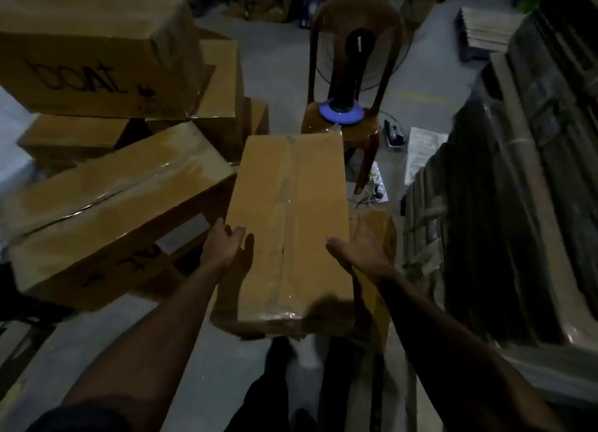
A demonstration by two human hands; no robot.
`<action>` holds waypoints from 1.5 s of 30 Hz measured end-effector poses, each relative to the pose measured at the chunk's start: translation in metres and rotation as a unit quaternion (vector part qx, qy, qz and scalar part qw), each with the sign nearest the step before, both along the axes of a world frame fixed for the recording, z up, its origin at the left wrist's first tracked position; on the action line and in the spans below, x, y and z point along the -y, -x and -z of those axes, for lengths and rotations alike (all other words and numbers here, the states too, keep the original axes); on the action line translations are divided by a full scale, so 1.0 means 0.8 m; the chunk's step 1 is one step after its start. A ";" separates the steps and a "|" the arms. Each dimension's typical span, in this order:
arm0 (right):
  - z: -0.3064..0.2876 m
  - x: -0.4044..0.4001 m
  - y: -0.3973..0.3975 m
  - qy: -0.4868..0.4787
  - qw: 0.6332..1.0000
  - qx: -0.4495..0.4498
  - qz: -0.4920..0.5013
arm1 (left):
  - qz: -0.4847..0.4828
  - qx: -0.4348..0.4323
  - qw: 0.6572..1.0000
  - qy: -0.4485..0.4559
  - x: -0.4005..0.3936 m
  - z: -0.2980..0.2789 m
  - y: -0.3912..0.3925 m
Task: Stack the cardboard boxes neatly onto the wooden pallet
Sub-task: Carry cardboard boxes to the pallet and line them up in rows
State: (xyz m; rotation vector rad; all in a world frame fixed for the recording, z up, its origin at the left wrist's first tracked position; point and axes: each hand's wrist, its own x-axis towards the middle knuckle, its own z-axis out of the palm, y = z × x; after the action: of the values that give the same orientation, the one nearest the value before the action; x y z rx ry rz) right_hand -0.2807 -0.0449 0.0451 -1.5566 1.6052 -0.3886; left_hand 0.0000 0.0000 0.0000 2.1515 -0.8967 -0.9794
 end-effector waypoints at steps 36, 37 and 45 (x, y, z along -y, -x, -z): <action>0.027 -0.067 0.046 -0.002 0.997 0.070 -0.037 | -0.010 -0.015 0.996 0.083 -0.156 0.000 0.056; 0.023 -0.087 0.055 -0.008 0.996 0.075 -0.040 | -0.023 -0.008 0.995 0.096 -0.181 -0.003 0.069; -0.012 -0.217 0.096 -0.029 0.985 0.112 -0.131 | -0.138 0.050 0.983 0.112 -0.380 -0.052 0.149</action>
State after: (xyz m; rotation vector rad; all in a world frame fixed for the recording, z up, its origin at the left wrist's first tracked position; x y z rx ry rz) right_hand -0.3571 0.1289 0.0551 -1.5927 1.2128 -0.3552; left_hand -0.1189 0.3040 0.0419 2.0751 -0.6933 -0.6095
